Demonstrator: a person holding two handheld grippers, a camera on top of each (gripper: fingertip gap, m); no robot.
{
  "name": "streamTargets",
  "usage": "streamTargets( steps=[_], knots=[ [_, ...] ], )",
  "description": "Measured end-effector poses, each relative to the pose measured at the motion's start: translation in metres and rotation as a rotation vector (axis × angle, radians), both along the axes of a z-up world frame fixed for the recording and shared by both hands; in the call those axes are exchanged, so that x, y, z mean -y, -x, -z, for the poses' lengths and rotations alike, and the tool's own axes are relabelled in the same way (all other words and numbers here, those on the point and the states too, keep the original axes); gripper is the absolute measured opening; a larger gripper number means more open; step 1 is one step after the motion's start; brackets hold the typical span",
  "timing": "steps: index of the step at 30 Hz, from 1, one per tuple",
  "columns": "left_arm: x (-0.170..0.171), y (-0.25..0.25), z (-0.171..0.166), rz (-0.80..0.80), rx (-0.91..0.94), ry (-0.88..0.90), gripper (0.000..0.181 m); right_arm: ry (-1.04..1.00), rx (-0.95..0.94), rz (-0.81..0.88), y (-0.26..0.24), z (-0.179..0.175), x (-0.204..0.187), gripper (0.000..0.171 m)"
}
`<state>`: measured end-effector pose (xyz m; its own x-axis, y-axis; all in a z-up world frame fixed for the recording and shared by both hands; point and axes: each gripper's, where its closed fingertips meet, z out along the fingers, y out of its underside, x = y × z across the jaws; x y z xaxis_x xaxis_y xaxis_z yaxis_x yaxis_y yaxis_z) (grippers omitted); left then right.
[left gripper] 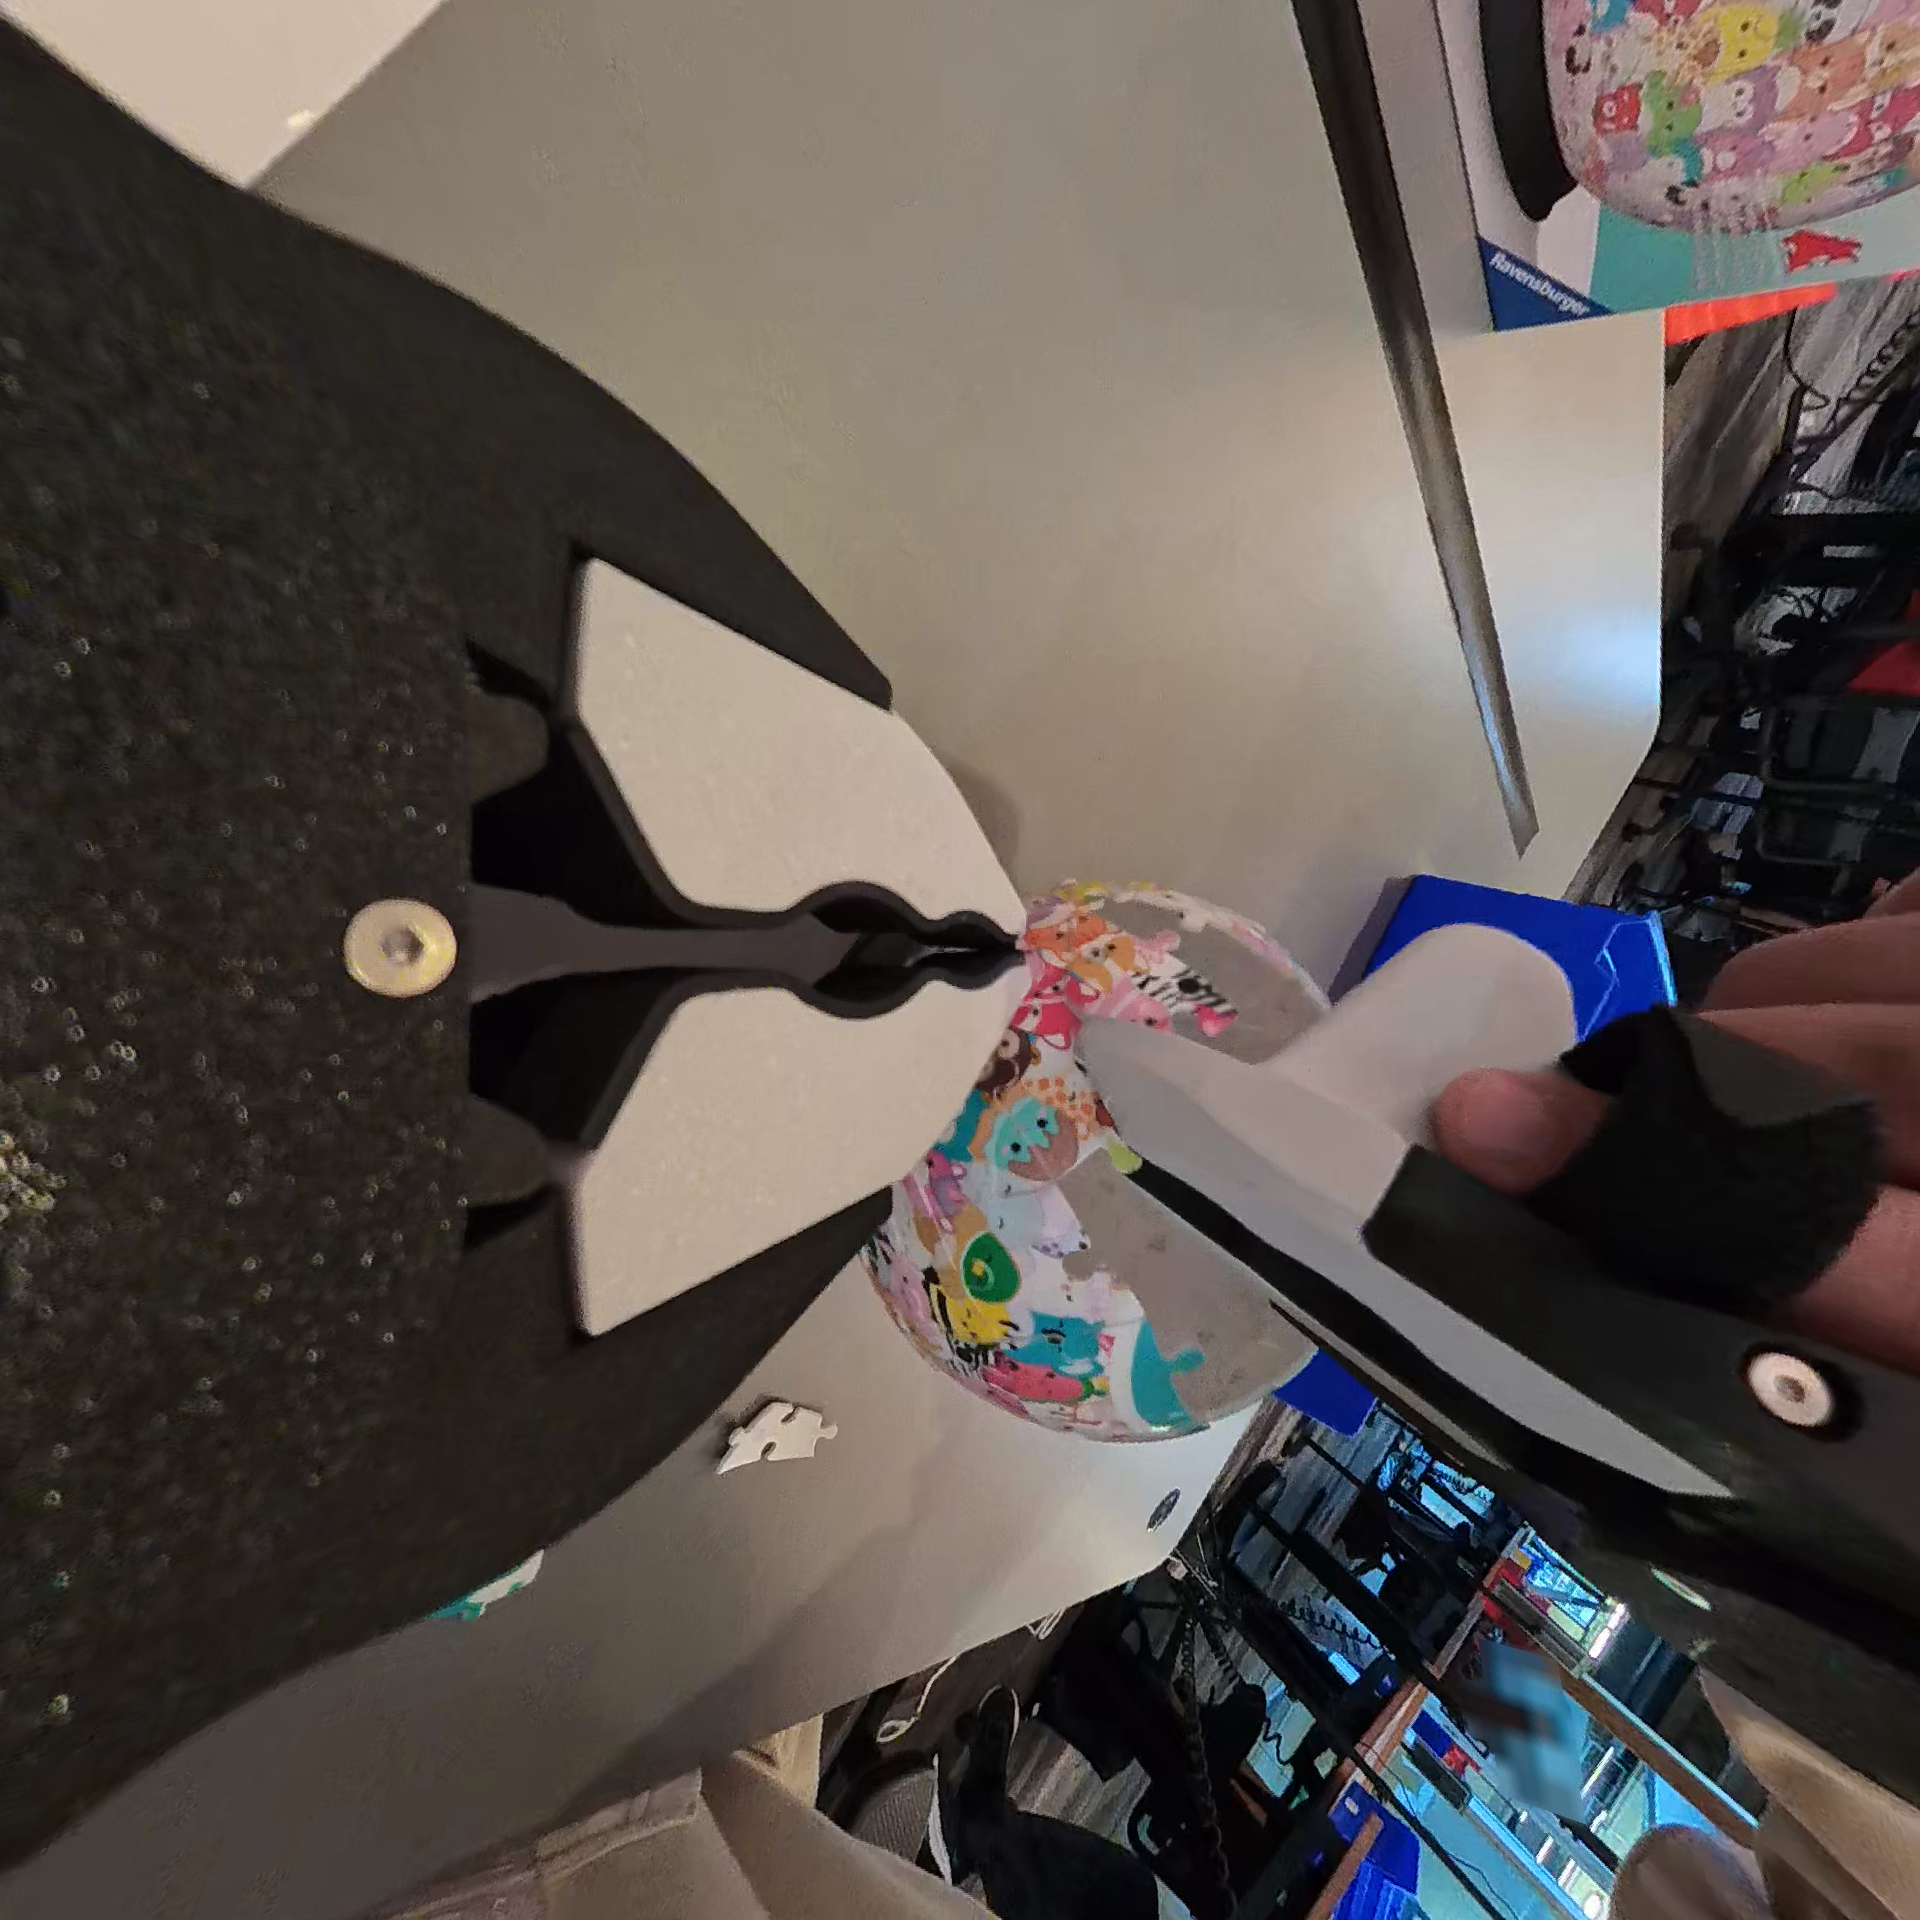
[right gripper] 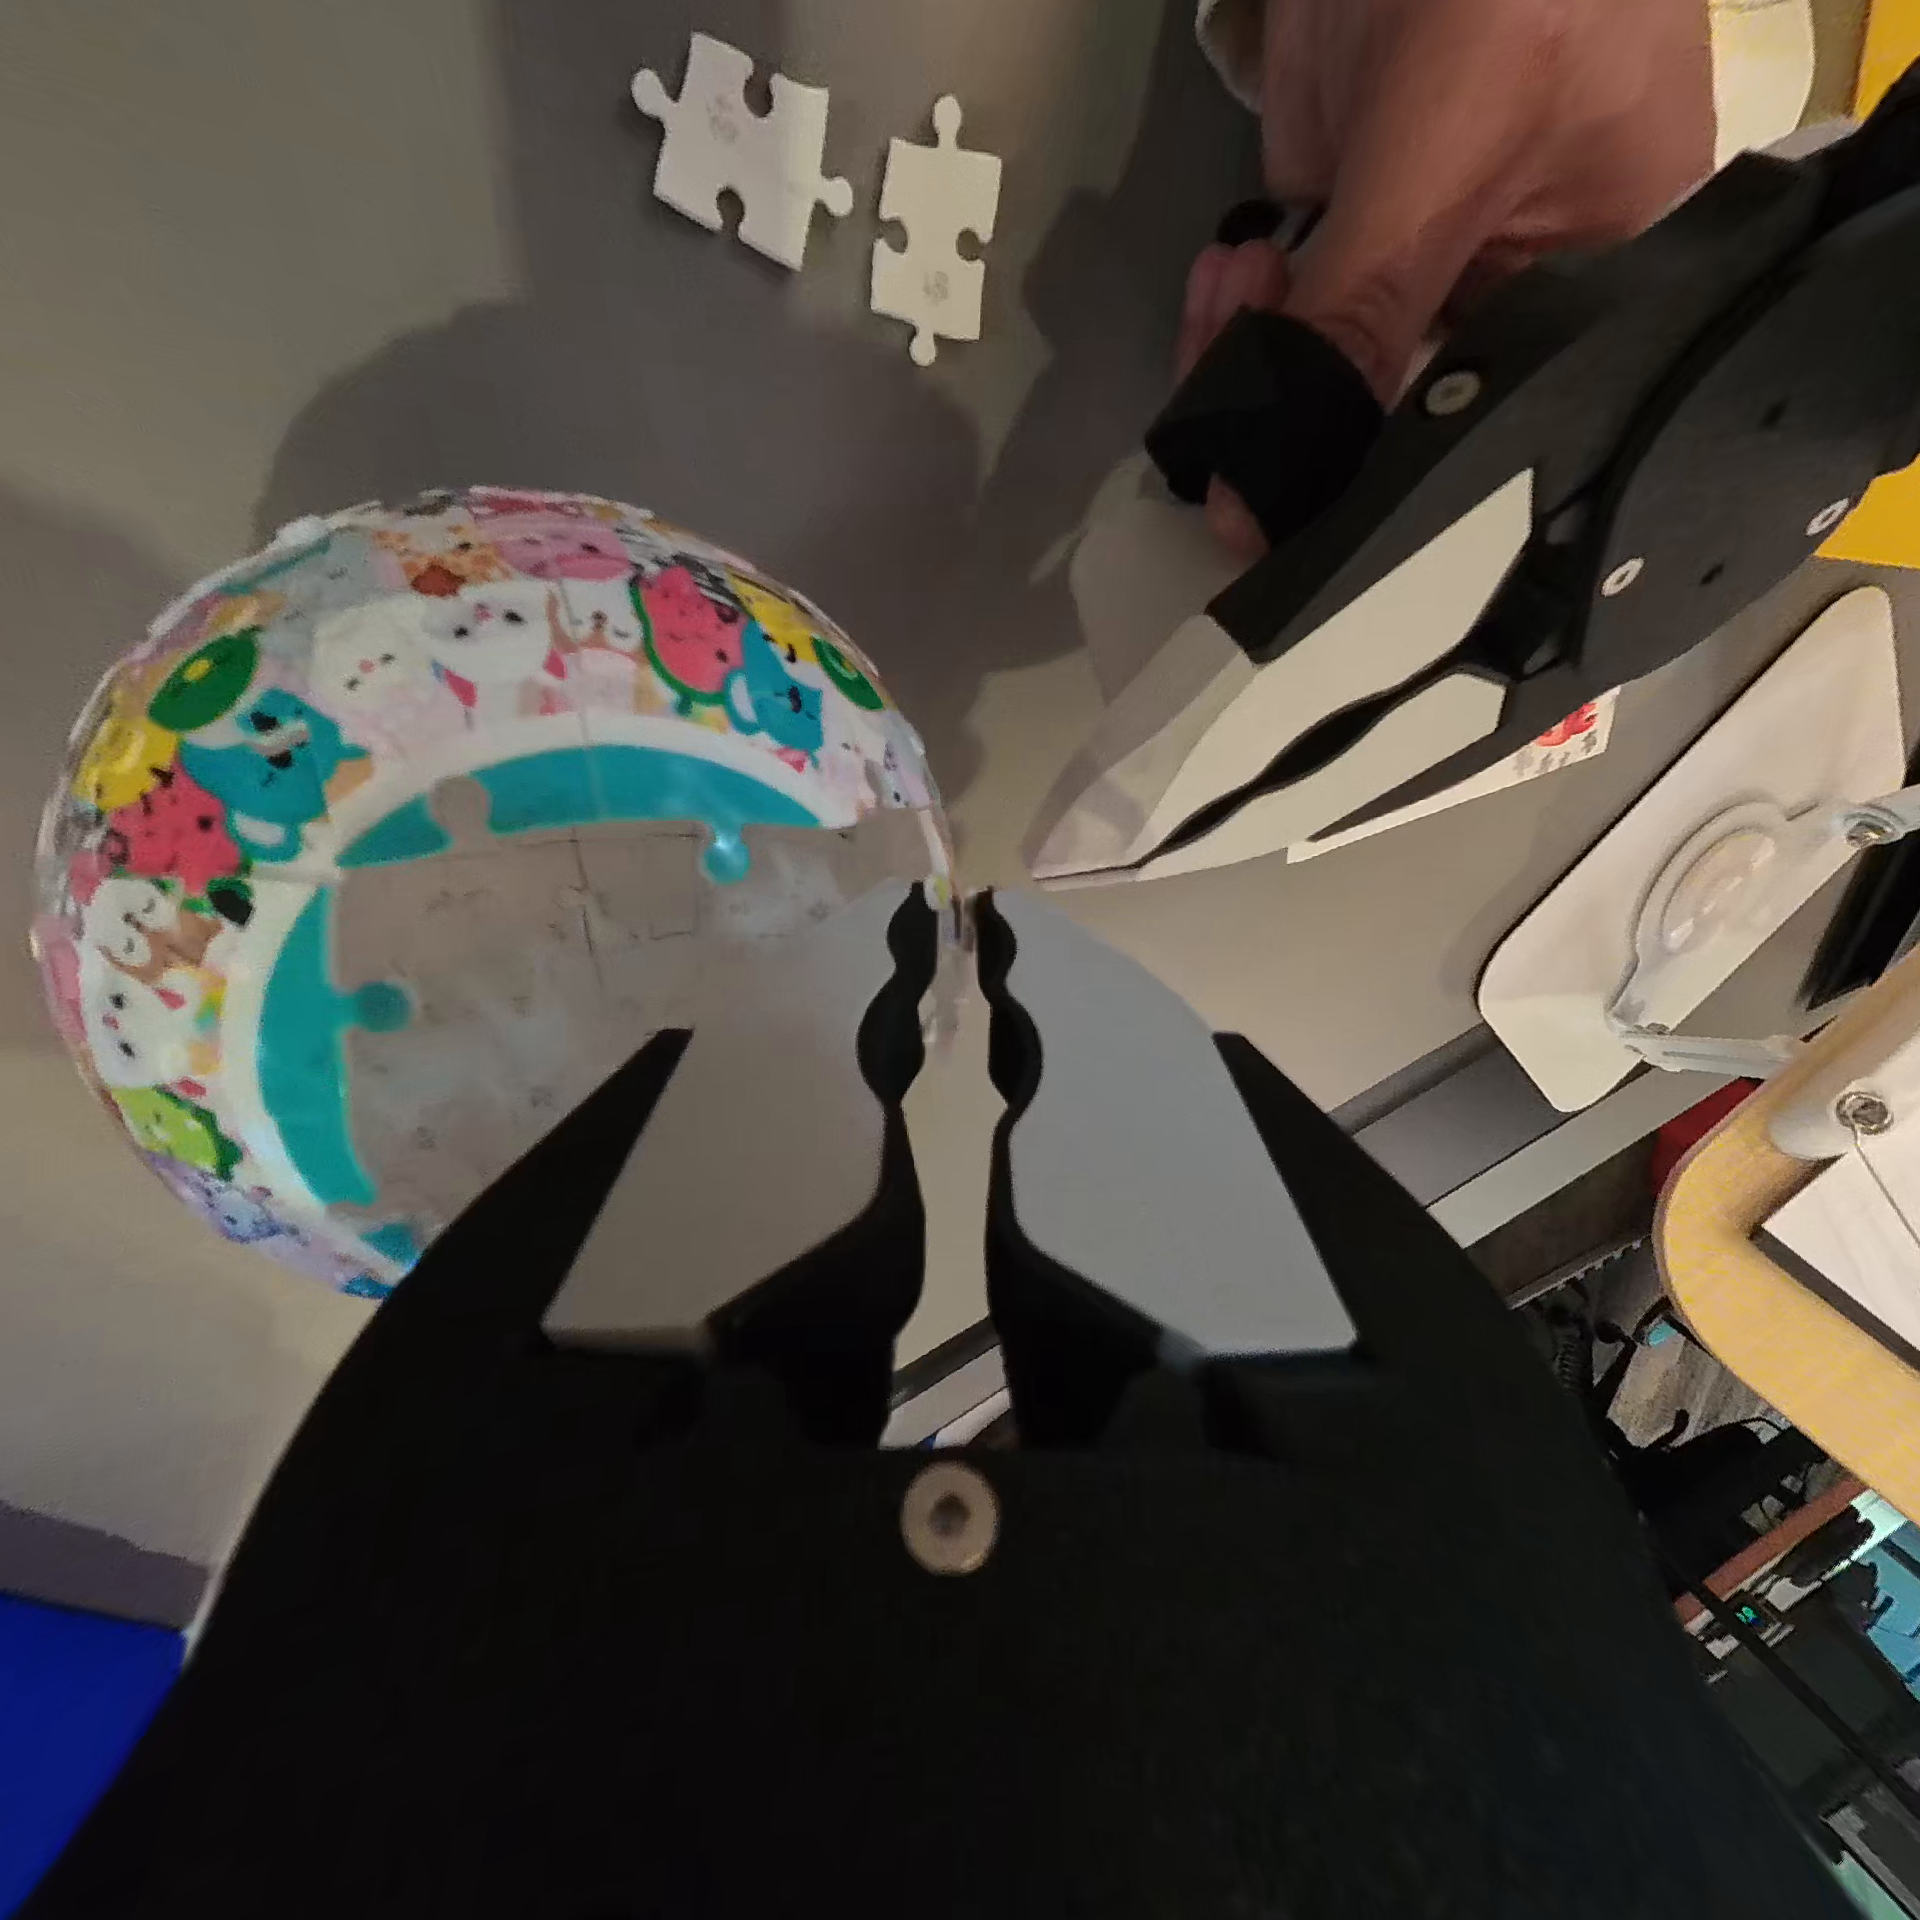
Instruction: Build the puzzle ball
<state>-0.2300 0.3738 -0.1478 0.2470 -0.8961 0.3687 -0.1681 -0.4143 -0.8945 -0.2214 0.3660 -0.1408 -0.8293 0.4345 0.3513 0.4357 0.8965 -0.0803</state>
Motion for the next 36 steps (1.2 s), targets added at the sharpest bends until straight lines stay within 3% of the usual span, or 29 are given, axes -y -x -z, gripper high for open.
streamTargets(
  steps=[8,16,23,36],
  knots=[
    [0.002,-0.005,-0.001,0.015,-0.002,-0.01,0.0,-0.006,-0.013,-0.008,0.001,0.0,-0.001,0.006],
    [-0.017,-0.016,-0.002,0.007,0.01,-0.004,0.0,0.009,0.012,0.0,-0.001,0.0,-0.001,0.007],
    [-0.015,-0.022,-0.001,0.046,0.01,0.01,0.0,0.012,0.031,0.044,-0.006,-0.002,-0.006,0.023],
    [-0.015,-0.019,0.003,0.039,-0.012,0.005,0.0,-0.024,0.024,0.037,-0.009,-0.002,-0.013,0.004]
  ],
)
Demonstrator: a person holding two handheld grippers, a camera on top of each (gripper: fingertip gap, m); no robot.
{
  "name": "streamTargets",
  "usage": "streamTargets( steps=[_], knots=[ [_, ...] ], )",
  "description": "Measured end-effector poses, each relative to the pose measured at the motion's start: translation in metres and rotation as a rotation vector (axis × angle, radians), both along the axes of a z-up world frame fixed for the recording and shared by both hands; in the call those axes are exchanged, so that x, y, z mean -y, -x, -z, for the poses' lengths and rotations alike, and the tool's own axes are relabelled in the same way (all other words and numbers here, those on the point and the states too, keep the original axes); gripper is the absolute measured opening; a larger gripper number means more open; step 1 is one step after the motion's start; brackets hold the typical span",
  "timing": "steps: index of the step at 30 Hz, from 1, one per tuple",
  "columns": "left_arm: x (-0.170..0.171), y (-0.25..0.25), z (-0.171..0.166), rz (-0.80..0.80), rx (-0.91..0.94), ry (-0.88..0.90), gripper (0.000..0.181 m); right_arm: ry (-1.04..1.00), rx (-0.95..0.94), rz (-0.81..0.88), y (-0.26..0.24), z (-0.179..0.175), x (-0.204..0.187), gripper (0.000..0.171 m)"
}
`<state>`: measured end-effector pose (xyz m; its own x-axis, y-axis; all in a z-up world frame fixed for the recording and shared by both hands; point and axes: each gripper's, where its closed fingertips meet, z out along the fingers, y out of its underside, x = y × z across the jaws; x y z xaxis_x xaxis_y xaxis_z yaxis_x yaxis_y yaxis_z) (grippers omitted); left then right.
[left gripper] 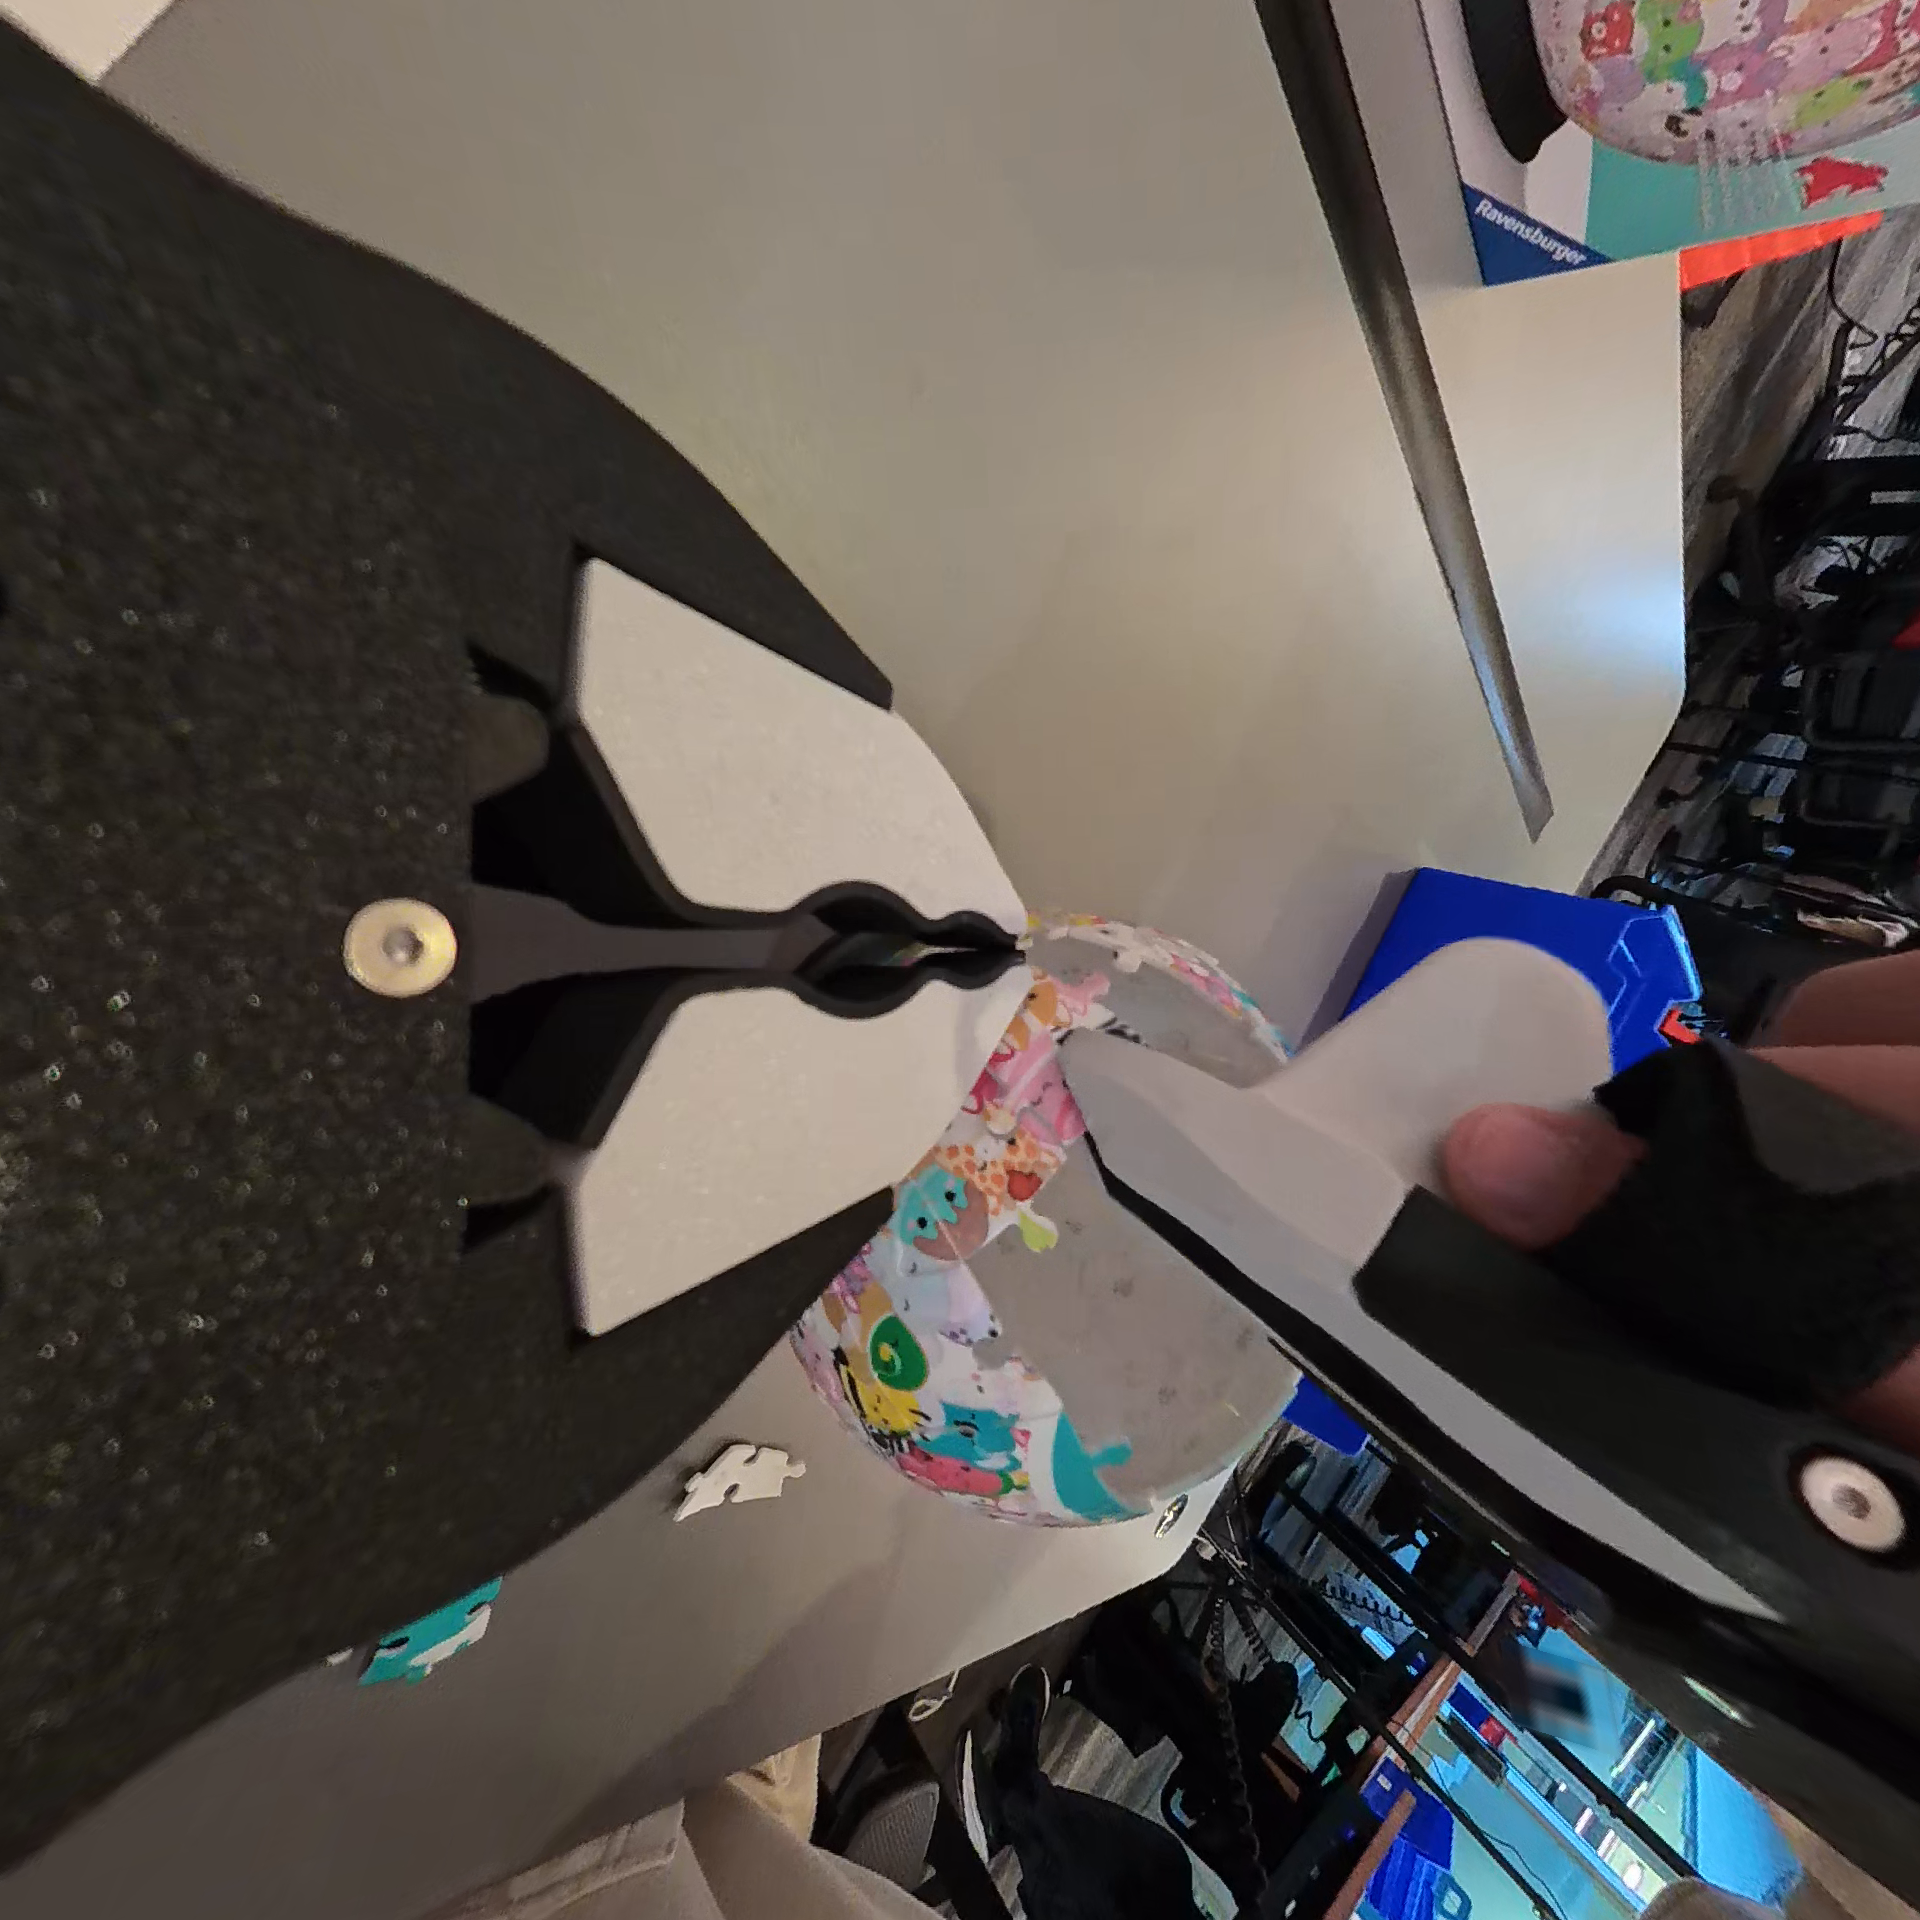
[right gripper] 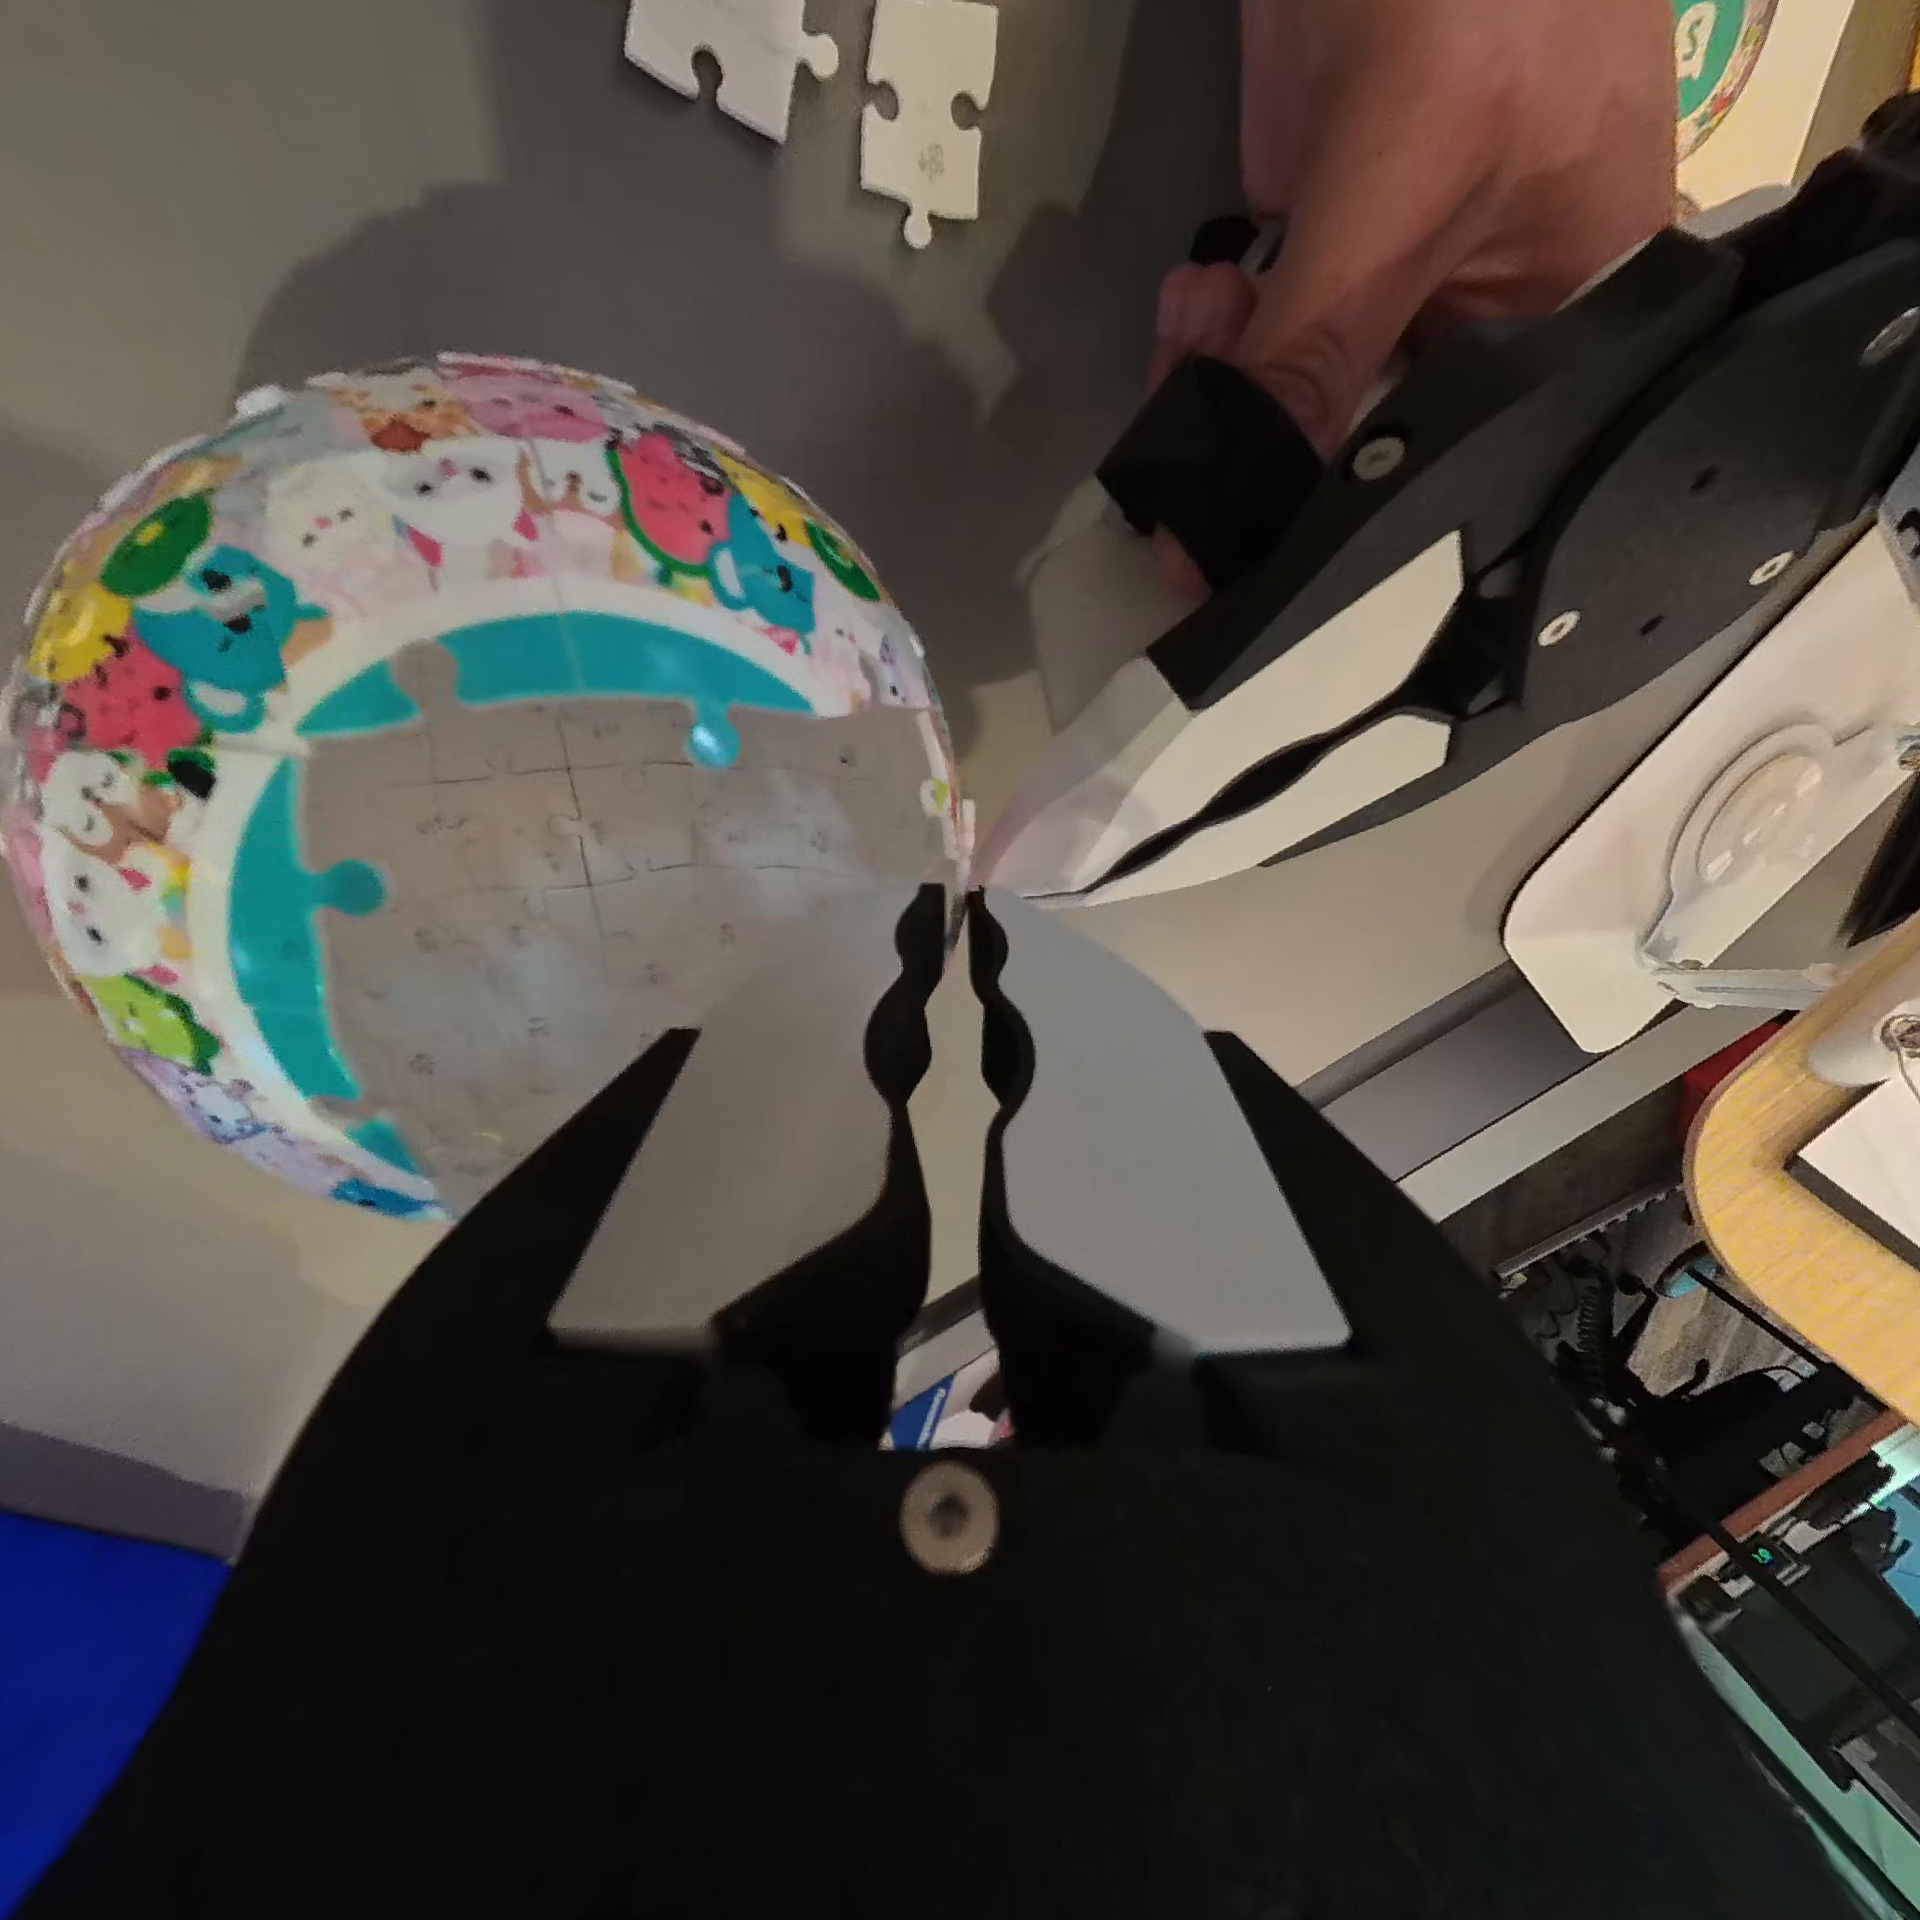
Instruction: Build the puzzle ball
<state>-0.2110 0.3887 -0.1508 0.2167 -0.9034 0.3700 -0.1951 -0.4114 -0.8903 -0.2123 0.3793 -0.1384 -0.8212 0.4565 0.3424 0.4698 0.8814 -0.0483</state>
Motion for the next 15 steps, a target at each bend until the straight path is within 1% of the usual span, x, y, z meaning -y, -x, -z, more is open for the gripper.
streamTargets(
  steps=[9,15],
  knots=[
    [-0.001,0.01,-0.001,-0.032,0.005,-0.006,0.0,-0.016,-0.027,-0.034,0.002,-0.004,-0.002,0.002],
    [-0.001,0.01,0.0,-0.034,-0.005,-0.012,0.0,-0.012,-0.031,-0.028,0.003,-0.004,-0.001,0.002]
  ],
)
